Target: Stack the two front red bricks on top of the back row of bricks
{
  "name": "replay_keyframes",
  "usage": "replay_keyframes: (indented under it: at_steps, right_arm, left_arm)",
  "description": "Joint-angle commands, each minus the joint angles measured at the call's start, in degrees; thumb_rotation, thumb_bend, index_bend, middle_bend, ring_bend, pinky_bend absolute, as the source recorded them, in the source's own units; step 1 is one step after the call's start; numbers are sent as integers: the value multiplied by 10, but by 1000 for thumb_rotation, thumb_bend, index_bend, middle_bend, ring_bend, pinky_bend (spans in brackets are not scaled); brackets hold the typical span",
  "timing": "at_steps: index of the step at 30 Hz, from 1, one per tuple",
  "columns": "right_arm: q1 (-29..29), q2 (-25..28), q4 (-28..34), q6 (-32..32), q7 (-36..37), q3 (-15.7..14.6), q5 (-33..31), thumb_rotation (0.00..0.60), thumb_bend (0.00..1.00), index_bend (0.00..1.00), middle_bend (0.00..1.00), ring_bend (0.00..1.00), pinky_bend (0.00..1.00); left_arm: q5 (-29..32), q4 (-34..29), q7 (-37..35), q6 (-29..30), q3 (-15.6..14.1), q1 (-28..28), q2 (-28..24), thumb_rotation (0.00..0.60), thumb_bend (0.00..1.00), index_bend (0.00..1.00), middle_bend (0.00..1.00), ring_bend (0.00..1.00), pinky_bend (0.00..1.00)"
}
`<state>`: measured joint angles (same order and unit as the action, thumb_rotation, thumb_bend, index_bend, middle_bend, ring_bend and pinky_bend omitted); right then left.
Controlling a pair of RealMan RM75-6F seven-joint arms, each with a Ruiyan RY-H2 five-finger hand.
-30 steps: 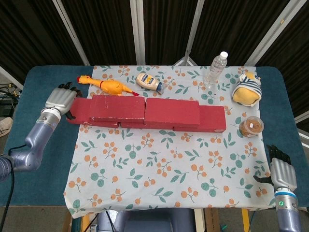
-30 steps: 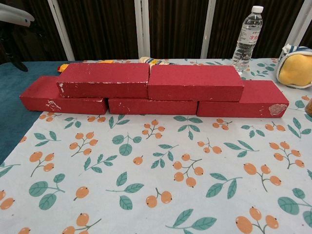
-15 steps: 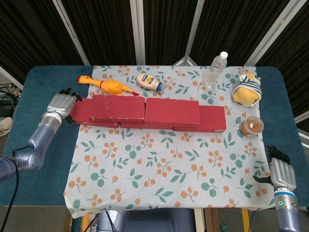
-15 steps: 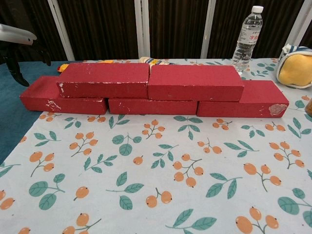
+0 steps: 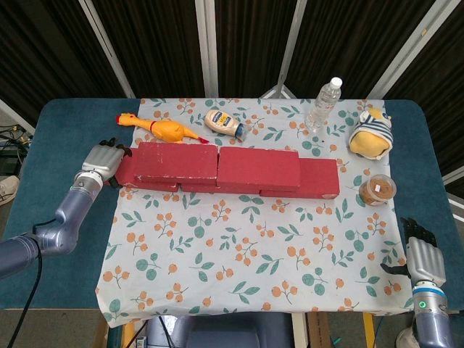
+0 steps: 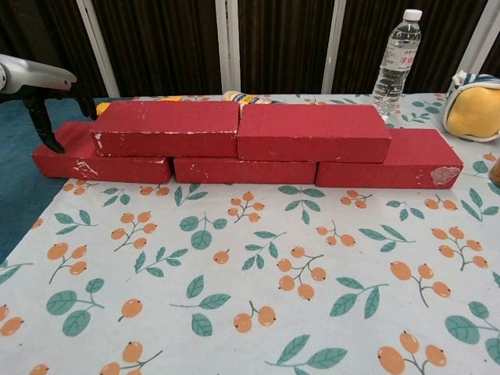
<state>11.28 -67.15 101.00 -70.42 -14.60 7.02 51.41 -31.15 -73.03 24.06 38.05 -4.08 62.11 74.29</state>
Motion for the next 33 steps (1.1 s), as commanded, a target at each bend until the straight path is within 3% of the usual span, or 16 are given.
replay_keyframes:
  at_steps: [1,17,23,26,29,33]
  right_arm:
    - [0,1,1,0,0,0,0,600,108,0,0,0,0]
    - [-1,2,2,0,1,0,-1,600,108,0,0,0,0]
    - [-1,2,2,-2,0,-1,-1,600,108,0,0,0,0]
    - [-1,2,3,-1,-1,-1,-2,600,108,0,0,0,0]
    - [-1,3,4,-2,0,-2,-1,600,108,0,0,0,0]
    - [-2,4,5,-3,4,-3,9,600,108,0,0,0,0]
  left_arm:
    - [0,5,5,-4,3,1,6,600,0,241,174,0,106]
    - [1,5,19,-7,18,1,15,600,0,245,176,0,105]
    - [1,-14,24,-1,16,-3,-4,600,0,317,180,0,106]
    - [4,-47,24,7,13,-9,-37,600,0,311,181,0,106]
    - [-4,-120,7,33,15,-29,-97,600,0,280,165,0,108]
    - [-70,-236,-54,123,23,-95,-170,600,0,210,104,0,110]
